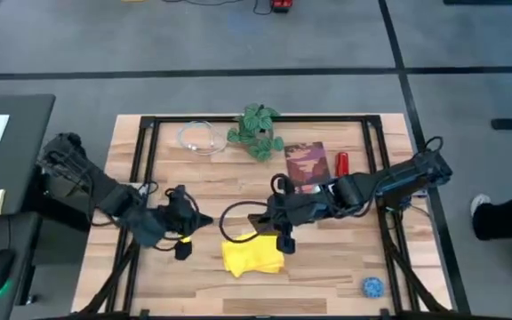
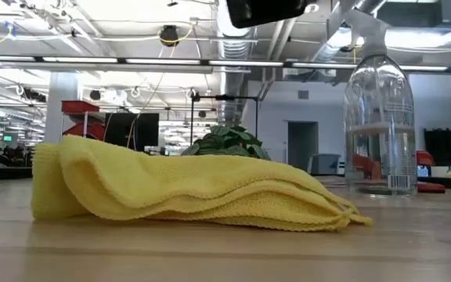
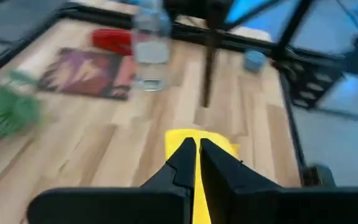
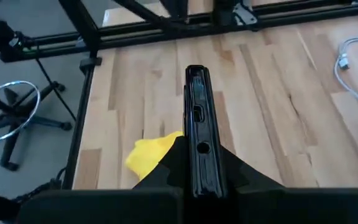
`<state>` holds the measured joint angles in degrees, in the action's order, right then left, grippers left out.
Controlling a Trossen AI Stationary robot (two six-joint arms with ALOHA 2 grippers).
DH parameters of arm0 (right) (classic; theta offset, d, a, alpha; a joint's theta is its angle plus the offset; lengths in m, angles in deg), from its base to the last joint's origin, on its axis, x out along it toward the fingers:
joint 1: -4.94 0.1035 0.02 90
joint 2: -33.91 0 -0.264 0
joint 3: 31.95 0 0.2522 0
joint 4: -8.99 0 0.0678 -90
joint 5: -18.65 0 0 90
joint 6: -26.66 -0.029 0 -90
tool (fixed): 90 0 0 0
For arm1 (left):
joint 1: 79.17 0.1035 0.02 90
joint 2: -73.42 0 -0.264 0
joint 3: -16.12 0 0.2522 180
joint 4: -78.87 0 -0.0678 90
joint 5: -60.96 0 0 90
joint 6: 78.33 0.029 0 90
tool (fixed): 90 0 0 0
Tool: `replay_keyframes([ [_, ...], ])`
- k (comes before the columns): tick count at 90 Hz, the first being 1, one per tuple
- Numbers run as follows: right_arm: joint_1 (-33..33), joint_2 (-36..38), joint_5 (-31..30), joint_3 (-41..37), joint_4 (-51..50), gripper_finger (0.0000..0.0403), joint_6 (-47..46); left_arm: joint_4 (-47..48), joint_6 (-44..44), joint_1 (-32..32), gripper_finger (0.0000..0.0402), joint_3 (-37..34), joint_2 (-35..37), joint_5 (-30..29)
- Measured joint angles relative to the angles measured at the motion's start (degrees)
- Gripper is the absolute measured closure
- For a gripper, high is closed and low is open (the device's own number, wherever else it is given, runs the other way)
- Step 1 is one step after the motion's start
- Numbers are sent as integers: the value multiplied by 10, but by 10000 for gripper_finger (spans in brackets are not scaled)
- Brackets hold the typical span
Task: Apply microfiber cloth
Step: Wipe the back of the cellphone with the yellow microfiber cloth
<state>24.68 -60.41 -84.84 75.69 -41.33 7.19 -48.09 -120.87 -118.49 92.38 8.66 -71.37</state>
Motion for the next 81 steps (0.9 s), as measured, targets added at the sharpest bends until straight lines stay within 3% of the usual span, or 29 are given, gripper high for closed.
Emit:
replay_keyframes([
  [13, -5, 0, 2, 0, 24, 390, -1, 88, -97, -1, 359, 0, -1, 16],
  [30, -15, 0, 12, 0, 49, 390, -11, 161, -209, -1, 258, 0, -1, 26],
  [43, -25, 0, 44, 0, 67, 390, -26, 142, -186, -1, 183, 0, 2, 62],
  [54, -29, 0, 46, 0, 74, 389, -35, 79, -123, -1, 145, 0, 3, 106],
  [68, -34, -1, 47, 0, 105, 389, -47, -30, -33, -1, 159, 0, 0, 163],
  [81, -34, -1, 47, 0, 131, 389, -53, -75, -3, 3, 268, 0, -1, 170],
])
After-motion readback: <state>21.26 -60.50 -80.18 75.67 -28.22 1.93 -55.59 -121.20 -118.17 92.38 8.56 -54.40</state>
